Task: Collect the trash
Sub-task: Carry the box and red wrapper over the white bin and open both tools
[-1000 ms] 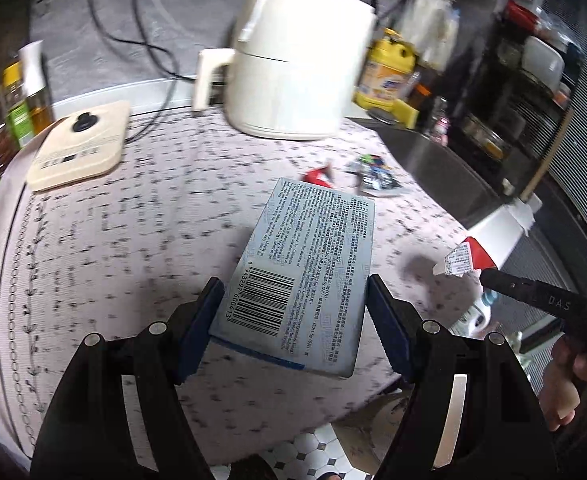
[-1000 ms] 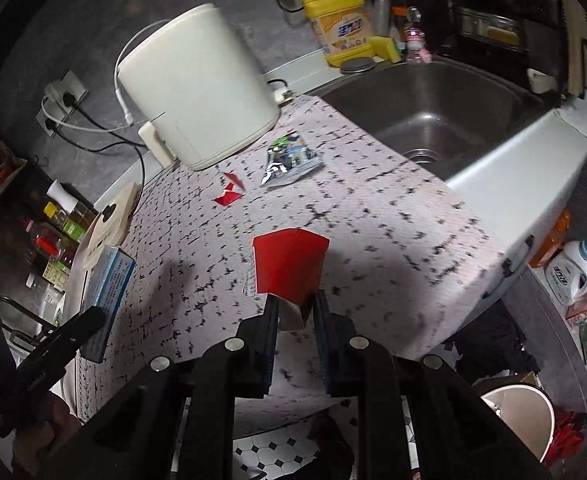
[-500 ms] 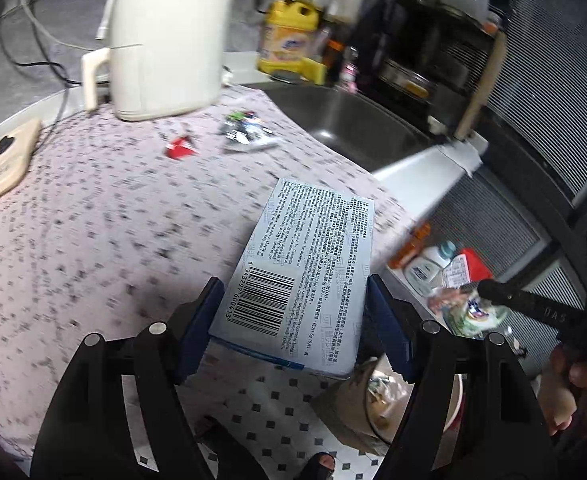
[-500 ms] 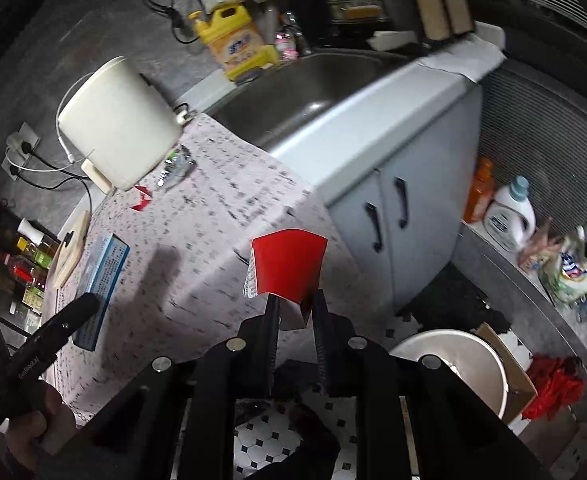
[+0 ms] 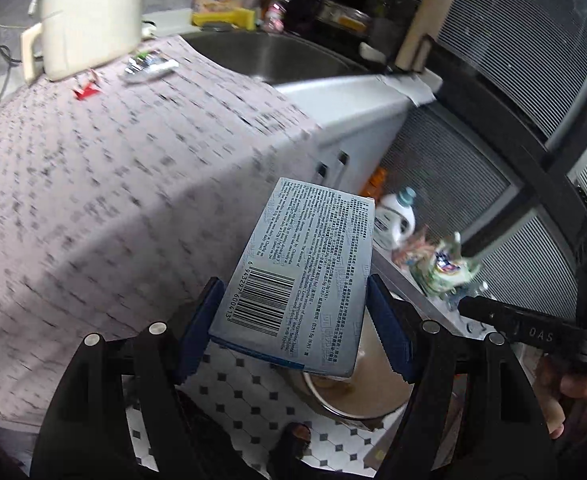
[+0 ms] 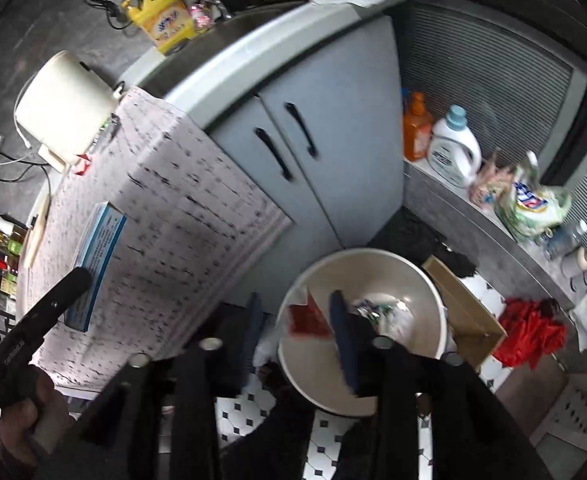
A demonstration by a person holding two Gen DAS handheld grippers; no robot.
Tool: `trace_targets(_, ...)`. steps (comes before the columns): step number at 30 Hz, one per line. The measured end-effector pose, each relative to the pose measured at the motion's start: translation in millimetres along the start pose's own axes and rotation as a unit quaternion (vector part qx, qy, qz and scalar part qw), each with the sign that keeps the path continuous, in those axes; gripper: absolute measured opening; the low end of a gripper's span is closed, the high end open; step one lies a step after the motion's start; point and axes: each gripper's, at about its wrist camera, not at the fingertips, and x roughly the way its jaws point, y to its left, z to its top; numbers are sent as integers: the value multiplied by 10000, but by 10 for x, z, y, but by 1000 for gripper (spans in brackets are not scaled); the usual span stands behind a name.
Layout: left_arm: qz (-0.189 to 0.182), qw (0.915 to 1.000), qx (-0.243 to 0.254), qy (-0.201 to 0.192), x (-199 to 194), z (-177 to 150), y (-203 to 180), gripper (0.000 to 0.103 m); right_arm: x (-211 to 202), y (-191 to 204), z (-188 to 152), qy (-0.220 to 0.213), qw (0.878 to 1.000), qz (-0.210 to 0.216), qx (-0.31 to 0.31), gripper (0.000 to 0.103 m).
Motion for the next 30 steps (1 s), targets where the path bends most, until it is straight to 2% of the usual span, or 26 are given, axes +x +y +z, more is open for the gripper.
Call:
trace_targets(10, -370, 9983, 315, 308, 267, -188, -525, 72, -377, -517, -176, -269, 9987, -272, 326, 42)
trace_targets(16, -697, 9945, 525, 577, 454, -265, -828, 73, -585, -815, -280, -380, 9961, -486, 623, 42)
trace_targets(17, -774, 9936, 529, 624, 476, -274, -854, 74, -618, -865, -300, -400, 9956, -520, 670, 43)
trace_targets(18, -845, 9927, 529, 676, 499, -286, -886, 80, -645, -909, -320, -417, 9951, -548, 712, 43)
trace_targets(20, -858, 9928, 512, 655, 495, -300, -897, 89, -683, -971, -344, -435, 9944, -579, 767, 44)
trace_targets(24, -845, 9935, 470, 605, 437, -301, -862, 90, -689, -998, -368, -437, 9944, -555, 784, 44)
trace_targets(30, -546, 9974, 284, 378, 212, -235, -601, 90, -593, -742, -314, -395, 9971, -331, 554, 44)
